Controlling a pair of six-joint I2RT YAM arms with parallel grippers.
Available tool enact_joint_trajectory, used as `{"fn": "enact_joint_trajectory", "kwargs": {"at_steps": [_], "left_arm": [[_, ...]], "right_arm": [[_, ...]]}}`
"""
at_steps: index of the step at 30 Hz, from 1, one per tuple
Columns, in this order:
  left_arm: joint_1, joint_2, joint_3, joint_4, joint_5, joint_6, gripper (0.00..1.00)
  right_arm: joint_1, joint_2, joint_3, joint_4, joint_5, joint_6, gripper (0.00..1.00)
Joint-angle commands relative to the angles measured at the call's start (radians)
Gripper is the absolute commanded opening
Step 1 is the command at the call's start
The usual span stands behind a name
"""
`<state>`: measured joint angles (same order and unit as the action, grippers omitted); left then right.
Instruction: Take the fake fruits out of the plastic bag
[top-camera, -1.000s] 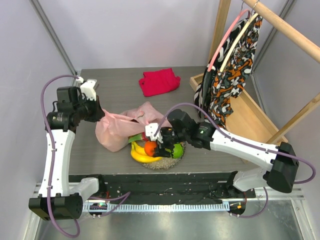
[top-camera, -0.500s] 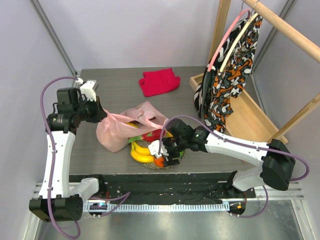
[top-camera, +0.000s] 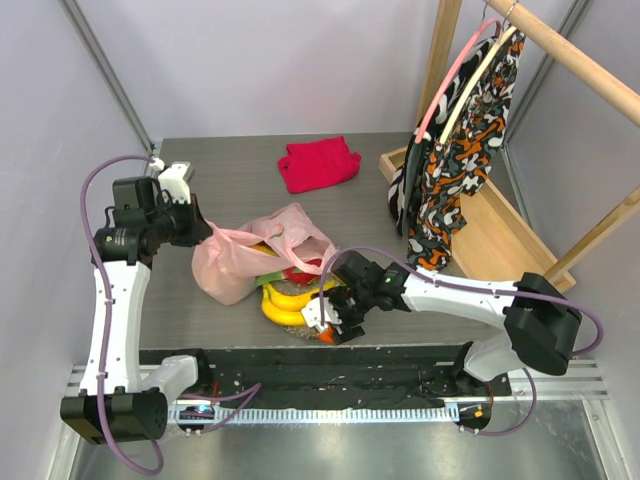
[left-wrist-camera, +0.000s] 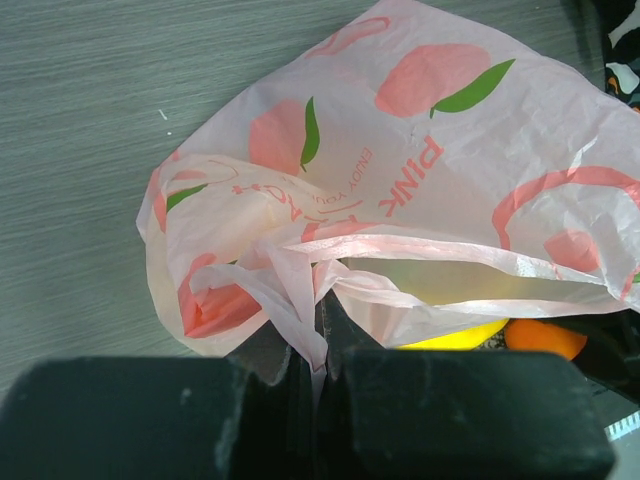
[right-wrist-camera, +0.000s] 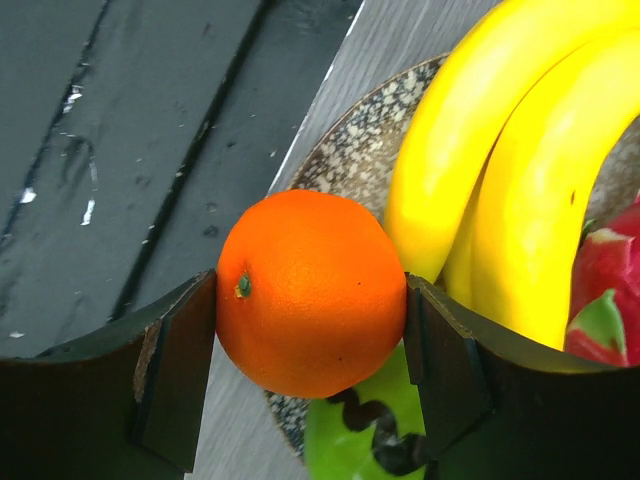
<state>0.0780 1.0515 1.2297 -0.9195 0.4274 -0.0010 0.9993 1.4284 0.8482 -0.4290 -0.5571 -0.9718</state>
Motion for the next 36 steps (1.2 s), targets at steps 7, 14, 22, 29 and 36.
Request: {"fn": "enact_joint_trajectory", "kwargs": {"at_steps": [7,14,22,29,36], "left_arm": [[0.009,-0.011,0.011,0.042,0.053,-0.022,0.00],[0.011,-0.007,0.025,0.034,0.077,-0.036,0.00],[0.009,-0.037,0.034,-0.027,0.126,-0.056,0.00],[0.009,-0.067,0.065,-0.117,0.177,-0.031,0.00],[0.009,-0.056,0.079,-0.182,0.188,-0.002,0.00]], "right_arm": [[0.013,-0.086,0.017,0.081,0.017,0.061,1.00],[0.012,-0.226,0.259,-0.088,0.009,0.198,0.99],[0.012,-0.376,0.390,0.169,0.287,0.498,0.95],[0.012,-0.283,0.382,0.284,0.396,0.440,0.98],[0.013,-0.116,0.506,0.204,0.342,0.481,0.99]]}}
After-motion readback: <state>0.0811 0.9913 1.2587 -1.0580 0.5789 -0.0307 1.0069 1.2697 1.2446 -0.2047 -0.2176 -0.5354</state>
